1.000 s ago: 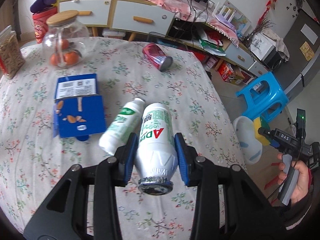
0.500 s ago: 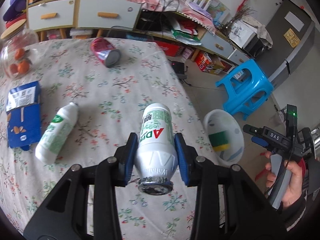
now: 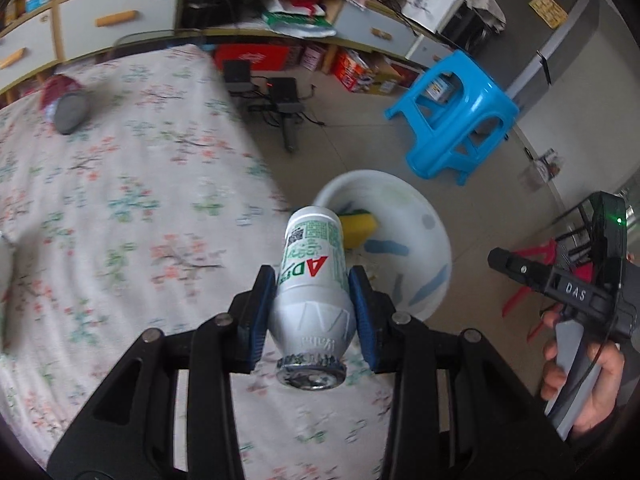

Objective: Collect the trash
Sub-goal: 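Lower the white AD bottle into the bucket and open the left gripper, then grasp the second white milk bottle on the table with the left gripper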

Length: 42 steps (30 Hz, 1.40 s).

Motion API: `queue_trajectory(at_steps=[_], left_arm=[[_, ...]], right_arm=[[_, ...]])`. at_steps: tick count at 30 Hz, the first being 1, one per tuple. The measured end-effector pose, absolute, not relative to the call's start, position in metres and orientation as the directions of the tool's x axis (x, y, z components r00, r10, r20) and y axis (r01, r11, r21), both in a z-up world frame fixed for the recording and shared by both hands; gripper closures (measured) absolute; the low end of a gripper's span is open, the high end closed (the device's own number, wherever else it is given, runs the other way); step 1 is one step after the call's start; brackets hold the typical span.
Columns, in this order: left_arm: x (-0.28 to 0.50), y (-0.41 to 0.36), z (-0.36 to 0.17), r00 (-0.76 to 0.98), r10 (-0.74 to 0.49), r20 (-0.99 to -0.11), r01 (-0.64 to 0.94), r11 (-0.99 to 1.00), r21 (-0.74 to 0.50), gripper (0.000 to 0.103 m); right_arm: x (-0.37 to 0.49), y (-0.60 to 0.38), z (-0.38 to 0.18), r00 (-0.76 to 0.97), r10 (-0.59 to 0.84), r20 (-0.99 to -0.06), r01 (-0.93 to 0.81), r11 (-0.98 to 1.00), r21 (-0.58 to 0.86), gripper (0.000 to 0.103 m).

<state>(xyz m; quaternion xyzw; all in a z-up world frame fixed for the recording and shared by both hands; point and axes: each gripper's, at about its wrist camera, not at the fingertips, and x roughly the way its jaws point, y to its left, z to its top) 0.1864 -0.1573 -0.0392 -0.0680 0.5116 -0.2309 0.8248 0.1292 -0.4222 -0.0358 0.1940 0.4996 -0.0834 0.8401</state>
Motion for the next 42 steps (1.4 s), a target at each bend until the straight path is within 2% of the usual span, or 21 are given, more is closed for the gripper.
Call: queue_trajectory(at_steps=[5,11,12,13,15,20,31,42], left_arm=[[0.194,-0.204,-0.047,0.328,-0.456,-0.827,0.378,0.866,-0.327,0.063],[0.206,-0.223,-0.048,0.315,-0.476,-0.821,0.419,0.846,-0.330,0.063],[0.208,-0.223,-0.048,0.309,-0.494,-0.812,0.429,0.835,-0.345,0.056],[0.210,-0.223,-0.048,0.298,-0.502,-0.812,0.436,0.828,-0.353,0.035],[0.210,-0.220,-0.046,0.337,-0.458,-0.823,0.411,0.858,-0.309,0.017],[0.204,-0.207,-0.041,0.370,-0.394,-0.841,0.400,0.885,-0.239,0.015],[0.189,-0.155,-0.019,0.474,-0.272,-0.838,0.368,0.925,-0.092,0.003],[0.170,-0.060,-0.009,0.554,-0.186,-0.812,0.253,0.966,-0.049,0.001]], right_arm=[[0.119,-0.440,-0.036,0.489,0.040,-0.871,0.355,0.903,0.242,0.007],[0.112,-0.457,-0.034,0.507,0.047,-0.861,0.383,0.882,0.273,0.007],[0.111,-0.458,-0.034,0.511,0.049,-0.858,0.383,0.881,0.278,0.007],[0.110,-0.460,-0.034,0.512,0.050,-0.857,0.384,0.880,0.280,0.007],[0.109,-0.461,-0.033,0.514,0.054,-0.856,0.384,0.878,0.286,0.007],[0.109,-0.457,-0.031,0.517,0.052,-0.854,0.381,0.880,0.284,0.007],[0.117,-0.430,-0.028,0.519,0.051,-0.853,0.341,0.903,0.262,0.007],[0.140,-0.361,-0.023,0.506,0.079,-0.859,0.222,0.950,0.219,0.007]])
